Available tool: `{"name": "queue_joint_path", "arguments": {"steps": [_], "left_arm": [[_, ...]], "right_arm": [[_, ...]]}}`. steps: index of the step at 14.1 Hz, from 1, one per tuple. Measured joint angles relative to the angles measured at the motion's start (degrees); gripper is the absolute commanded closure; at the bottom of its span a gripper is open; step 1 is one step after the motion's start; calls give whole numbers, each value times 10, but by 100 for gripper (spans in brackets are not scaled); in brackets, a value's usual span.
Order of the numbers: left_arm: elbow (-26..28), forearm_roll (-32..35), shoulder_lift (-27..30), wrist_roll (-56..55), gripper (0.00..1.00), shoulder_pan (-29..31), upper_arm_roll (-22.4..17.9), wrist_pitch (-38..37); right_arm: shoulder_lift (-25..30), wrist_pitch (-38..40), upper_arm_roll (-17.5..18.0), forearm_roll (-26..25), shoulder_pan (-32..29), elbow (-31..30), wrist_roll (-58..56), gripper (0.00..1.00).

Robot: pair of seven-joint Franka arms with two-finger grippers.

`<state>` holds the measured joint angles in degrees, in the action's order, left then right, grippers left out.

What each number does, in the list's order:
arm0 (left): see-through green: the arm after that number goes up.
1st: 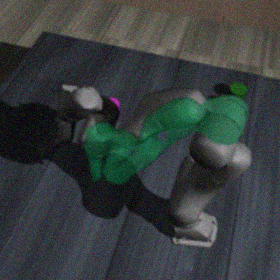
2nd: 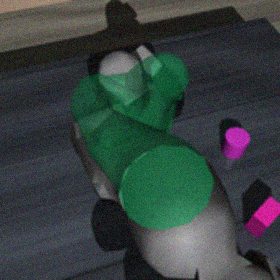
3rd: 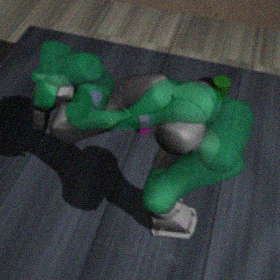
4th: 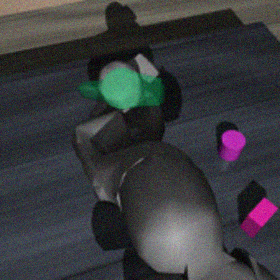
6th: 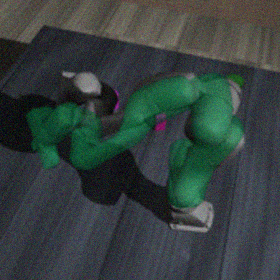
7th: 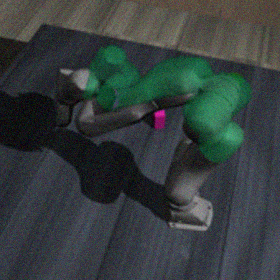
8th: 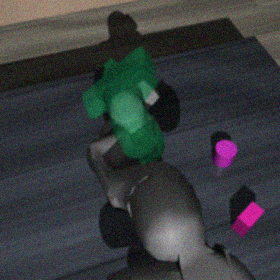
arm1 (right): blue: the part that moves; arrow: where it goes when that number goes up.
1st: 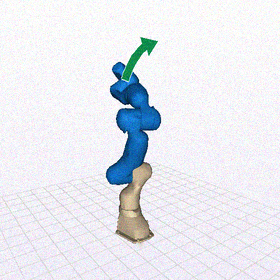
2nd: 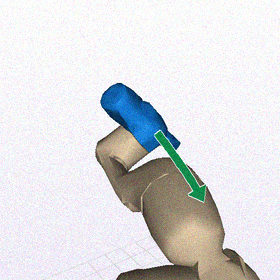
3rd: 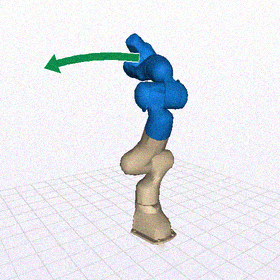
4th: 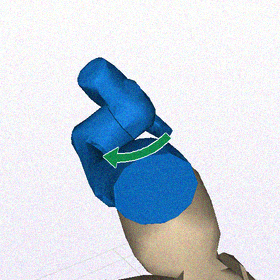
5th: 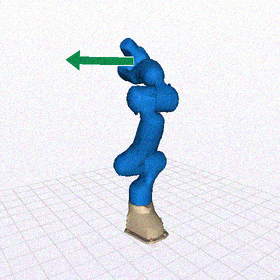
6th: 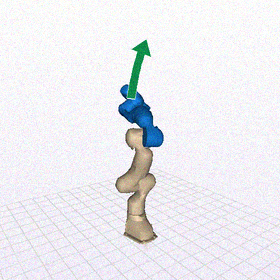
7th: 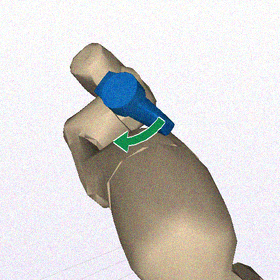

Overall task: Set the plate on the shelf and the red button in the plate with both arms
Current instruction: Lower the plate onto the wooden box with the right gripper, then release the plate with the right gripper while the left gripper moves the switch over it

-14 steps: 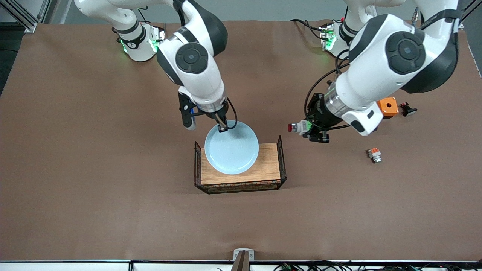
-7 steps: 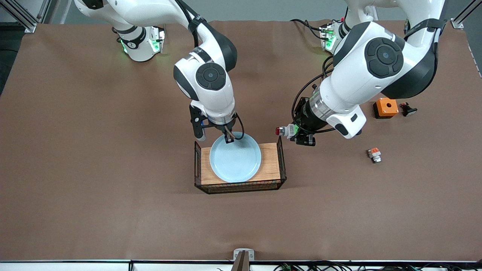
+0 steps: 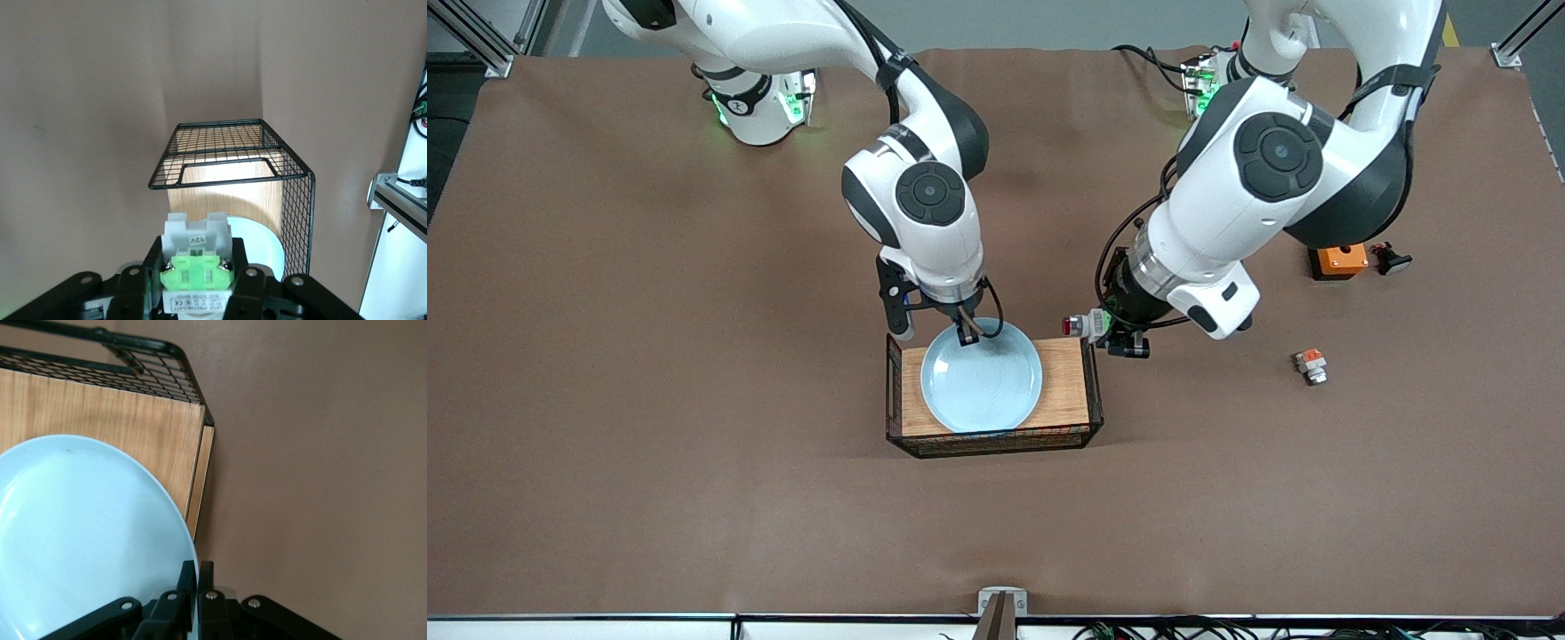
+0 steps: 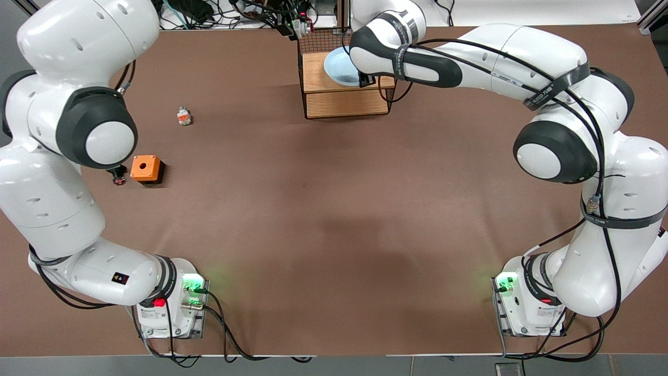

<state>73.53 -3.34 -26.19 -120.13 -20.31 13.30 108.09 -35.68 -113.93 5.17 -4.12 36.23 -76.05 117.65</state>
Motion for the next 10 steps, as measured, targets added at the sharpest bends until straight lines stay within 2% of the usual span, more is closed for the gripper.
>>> {"name": "queue_joint_path", "arguments": {"steps": [1,2,3,6,10], "left_arm": [[0,0,-3,-4,99,-6,-5,4],[0,0,-6,-10,99,-9,-7,9],[0,0,-10,-13,99,-9,-8,15],[0,0,-23,-14,99,-14,-8,35],[0,1,-39,-15,99,-34,-10,64]], "right_arm": [[-3,1,-1,0,0,0,0,54],[-6,0,-2,-1,0,0,0,19],[-8,0,-3,-1,0,0,0,0],[-8,11,-5,-1,0,3,0,0],[0,71,-5,-1,-2,32,-8,0]]}}
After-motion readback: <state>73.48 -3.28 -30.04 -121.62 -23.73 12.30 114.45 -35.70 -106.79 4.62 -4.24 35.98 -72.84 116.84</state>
